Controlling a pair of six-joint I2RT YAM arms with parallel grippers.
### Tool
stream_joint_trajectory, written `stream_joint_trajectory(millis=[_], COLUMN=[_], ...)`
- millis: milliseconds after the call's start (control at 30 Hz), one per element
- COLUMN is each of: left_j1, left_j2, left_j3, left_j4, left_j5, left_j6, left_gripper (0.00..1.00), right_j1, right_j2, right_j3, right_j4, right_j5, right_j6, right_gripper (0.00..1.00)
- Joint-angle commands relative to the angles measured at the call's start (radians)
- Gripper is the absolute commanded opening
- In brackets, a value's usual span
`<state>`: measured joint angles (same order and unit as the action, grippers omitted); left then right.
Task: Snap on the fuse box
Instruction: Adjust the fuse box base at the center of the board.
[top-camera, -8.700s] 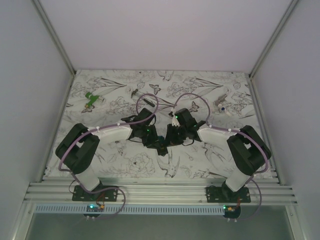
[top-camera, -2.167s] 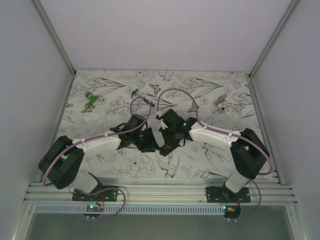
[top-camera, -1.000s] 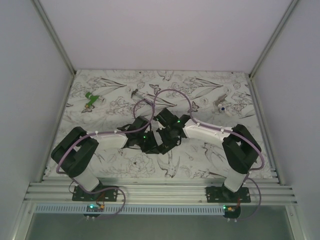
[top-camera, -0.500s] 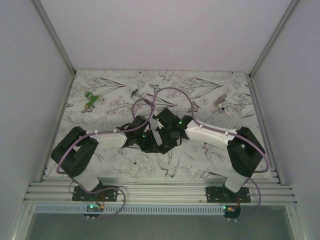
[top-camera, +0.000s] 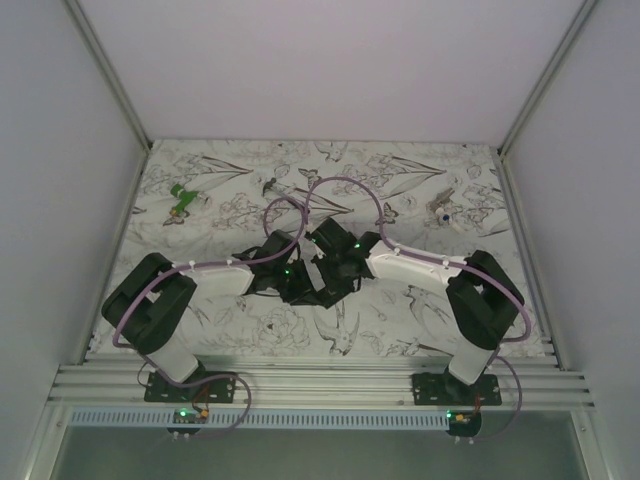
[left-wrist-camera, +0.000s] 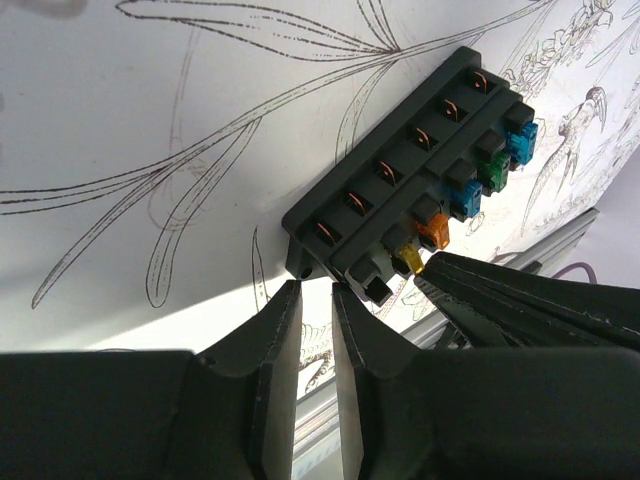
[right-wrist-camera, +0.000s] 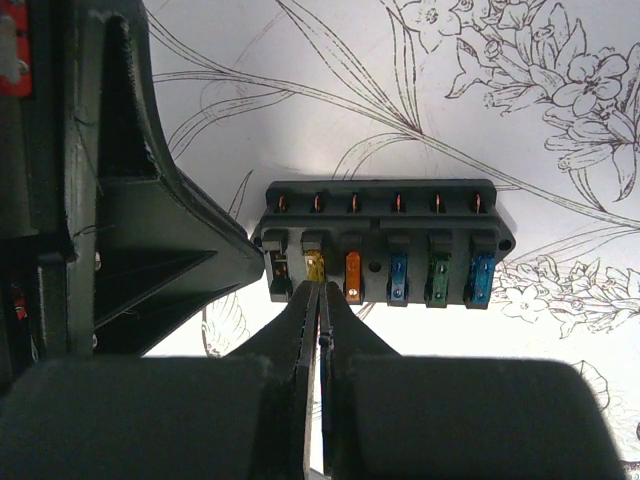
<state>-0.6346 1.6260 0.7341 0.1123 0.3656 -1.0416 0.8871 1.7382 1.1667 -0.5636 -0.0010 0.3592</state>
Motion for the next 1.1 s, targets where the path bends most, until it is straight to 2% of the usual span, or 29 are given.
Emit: stream_joint_trajectory(millis=[0, 100, 433, 767, 1067], left_j1=[0.001, 0.001, 0.001, 0.005, 0.006], left_j2=[0.000, -0.001, 0.005, 0.005, 0.008], left_j3=[-0.001, -0.002, 0.000, -0.004, -0.009], left_j4=[0.007, 0.007, 0.007, 0.008, 0.007], left_j5=[0.005, 0.004, 0.000, -0.002, -0.006], left_j6=[0.002, 0.001, -0.003, -0.004, -0.009], left_gripper=[0.21, 0.21, 0.21, 0.21, 0.21], right_j1=[0.012, 0.012, 0.023, 0.023, 0.034], right_j2=[0.029, 0.048, 0.071, 0.098, 0.177], right_j3=[0.039, 0.045, 0.007, -0.003, -0.087], right_j4=[0.011, -0.010, -0.077, -0.148, -0.187], right_j5=[0.008, 0.000, -0.041, 0.003, 0.068], right_j6=[0.002, 0.003, 0.009, 0.013, 0.013], right_gripper=[0.04, 0.00, 0.00, 0.00, 0.00])
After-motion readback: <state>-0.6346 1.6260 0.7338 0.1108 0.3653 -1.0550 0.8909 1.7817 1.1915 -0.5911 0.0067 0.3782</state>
